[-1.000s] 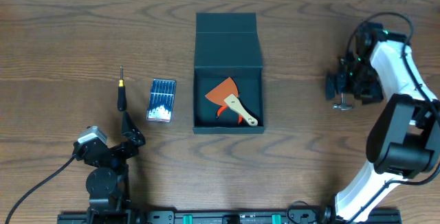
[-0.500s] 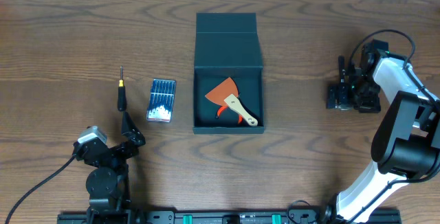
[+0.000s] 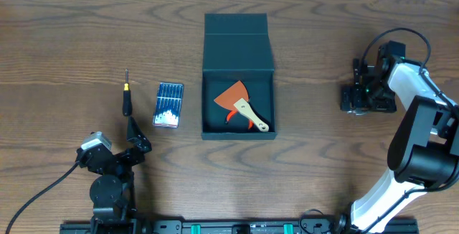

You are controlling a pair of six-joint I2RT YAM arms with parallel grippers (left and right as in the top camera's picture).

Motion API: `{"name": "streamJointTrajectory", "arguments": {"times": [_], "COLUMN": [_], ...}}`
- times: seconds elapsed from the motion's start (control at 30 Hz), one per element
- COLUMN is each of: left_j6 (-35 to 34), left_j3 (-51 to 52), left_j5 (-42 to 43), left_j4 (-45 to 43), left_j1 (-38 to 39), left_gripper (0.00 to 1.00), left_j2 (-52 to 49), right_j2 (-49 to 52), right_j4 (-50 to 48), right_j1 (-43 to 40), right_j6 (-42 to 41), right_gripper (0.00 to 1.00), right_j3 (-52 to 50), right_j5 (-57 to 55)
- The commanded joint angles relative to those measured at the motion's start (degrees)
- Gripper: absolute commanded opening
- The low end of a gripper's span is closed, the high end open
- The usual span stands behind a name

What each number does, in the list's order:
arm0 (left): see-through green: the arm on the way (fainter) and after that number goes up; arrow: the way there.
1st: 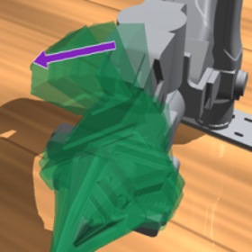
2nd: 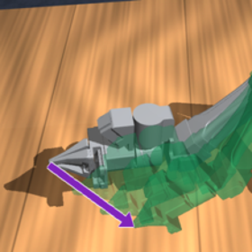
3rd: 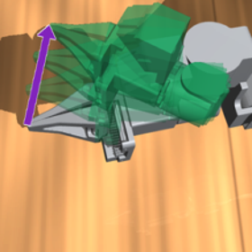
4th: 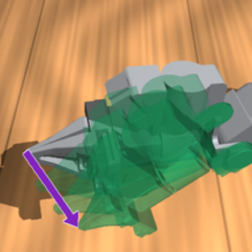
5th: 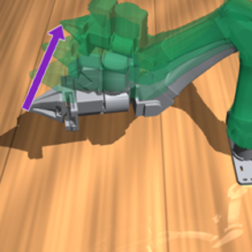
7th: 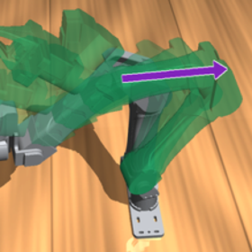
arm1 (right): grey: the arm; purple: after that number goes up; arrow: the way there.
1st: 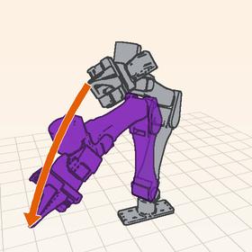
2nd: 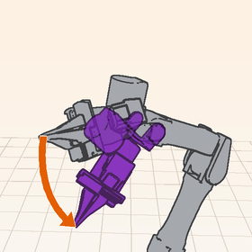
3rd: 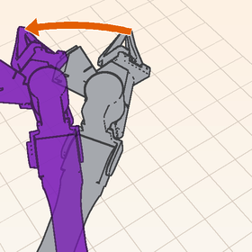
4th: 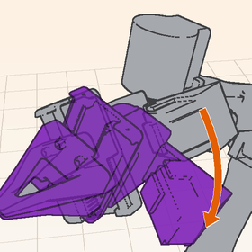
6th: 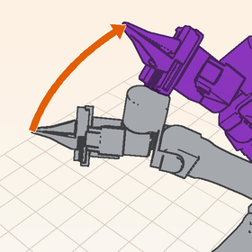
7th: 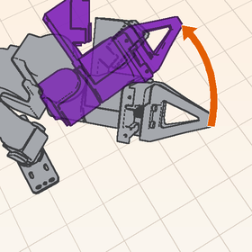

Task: Pack container
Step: 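Move the right gripper back toward the hammer on the right, then lower the right gripper and close it on the hammer's head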

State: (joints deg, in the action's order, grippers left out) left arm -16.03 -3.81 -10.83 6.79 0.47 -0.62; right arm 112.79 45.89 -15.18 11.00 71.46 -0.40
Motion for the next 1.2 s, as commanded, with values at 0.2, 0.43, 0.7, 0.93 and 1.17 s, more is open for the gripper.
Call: {"name": "streamJointTrajectory", "arguments": {"times": [0.2, 0.43, 0.7, 0.93, 1.17], "left_j6": [1.0, 1.0, 1.0, 1.0, 1.0], "left_j3": [1.7, 1.7, 1.7, 1.7, 1.7], "left_j5": [-0.2, -0.2, -0.2, -0.2, -0.2], "left_j4": [0.4, 0.4, 0.4, 0.4, 0.4], "left_j1": [-0.1, -0.1, -0.1, -0.1, -0.1], "left_gripper": [0.99, 0.99, 0.99, 0.99, 0.99], "left_j2": [0.4, 0.4, 0.4, 0.4, 0.4], "right_j2": [0.6, 0.6, 0.6, 0.6, 0.6], "right_j4": [-2.1, 0.0, 1.4, 1.1, 0.2], "right_j1": [0.3, 0.1, 0.1, 0.1, 0.1], "right_j6": [0.8, -1.8, -3.7, -3.6, -3.2], "right_gripper": [0.99, 0.99, 0.99, 0.99, 0.99], "right_j3": [-4.8, -4.8, -4.8, -4.8, -4.8], "right_j5": [-0.2, -1.9, -2.8, -2.8, -2.8]}}
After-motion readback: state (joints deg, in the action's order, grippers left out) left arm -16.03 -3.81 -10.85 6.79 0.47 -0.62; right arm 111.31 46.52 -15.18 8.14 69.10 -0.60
